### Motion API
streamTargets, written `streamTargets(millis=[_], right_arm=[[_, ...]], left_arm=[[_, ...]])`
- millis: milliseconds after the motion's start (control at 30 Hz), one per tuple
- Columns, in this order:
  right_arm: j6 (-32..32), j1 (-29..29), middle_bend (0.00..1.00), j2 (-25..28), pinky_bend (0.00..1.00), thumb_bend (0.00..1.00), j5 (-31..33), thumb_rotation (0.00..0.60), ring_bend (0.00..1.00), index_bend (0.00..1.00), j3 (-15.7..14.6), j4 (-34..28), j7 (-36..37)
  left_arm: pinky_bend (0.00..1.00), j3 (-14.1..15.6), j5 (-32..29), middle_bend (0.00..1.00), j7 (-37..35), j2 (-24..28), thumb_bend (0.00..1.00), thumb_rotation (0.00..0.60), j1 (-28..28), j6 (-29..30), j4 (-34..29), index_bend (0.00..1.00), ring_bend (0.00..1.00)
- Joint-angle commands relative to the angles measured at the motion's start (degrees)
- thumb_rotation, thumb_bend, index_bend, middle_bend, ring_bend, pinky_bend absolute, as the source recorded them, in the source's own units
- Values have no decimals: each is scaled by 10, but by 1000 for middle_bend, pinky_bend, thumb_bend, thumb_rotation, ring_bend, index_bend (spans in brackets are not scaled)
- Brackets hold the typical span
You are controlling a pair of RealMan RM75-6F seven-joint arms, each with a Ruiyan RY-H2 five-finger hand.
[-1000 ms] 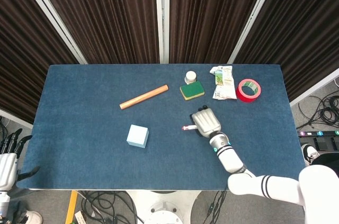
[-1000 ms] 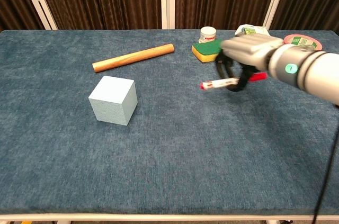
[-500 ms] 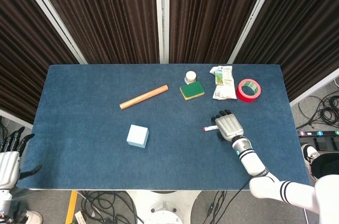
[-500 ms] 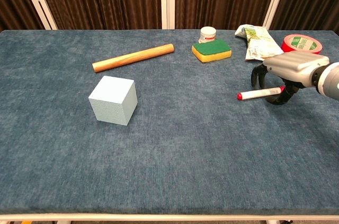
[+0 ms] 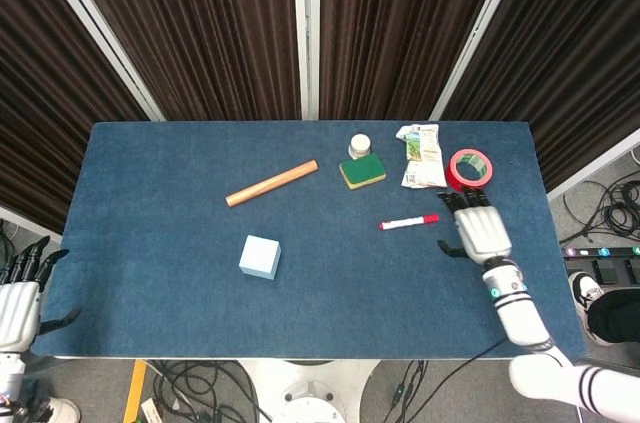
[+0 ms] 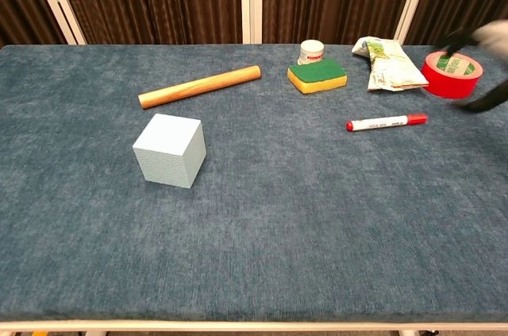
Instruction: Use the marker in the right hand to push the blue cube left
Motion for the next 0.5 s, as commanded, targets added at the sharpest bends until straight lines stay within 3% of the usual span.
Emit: streamTargets(millis=[33, 233, 500], right_arm=[[80, -81, 99, 83, 2, 181, -73, 463, 0, 72, -25, -55, 83], [187, -175, 69, 137, 0, 181, -140, 461, 0, 40, -57, -87, 162], [234, -236, 69, 167, 0, 180, -185, 461, 0, 38, -75, -98, 204]], left_arm=[[121, -2, -2, 144, 2, -1, 46, 600, -3, -4, 0, 235, 64], [121, -7, -5, 144, 13, -2, 45, 600, -11, -9, -7, 235, 64], [121, -7, -6, 144, 21, 4, 46, 600, -13, -8, -21, 235, 64]])
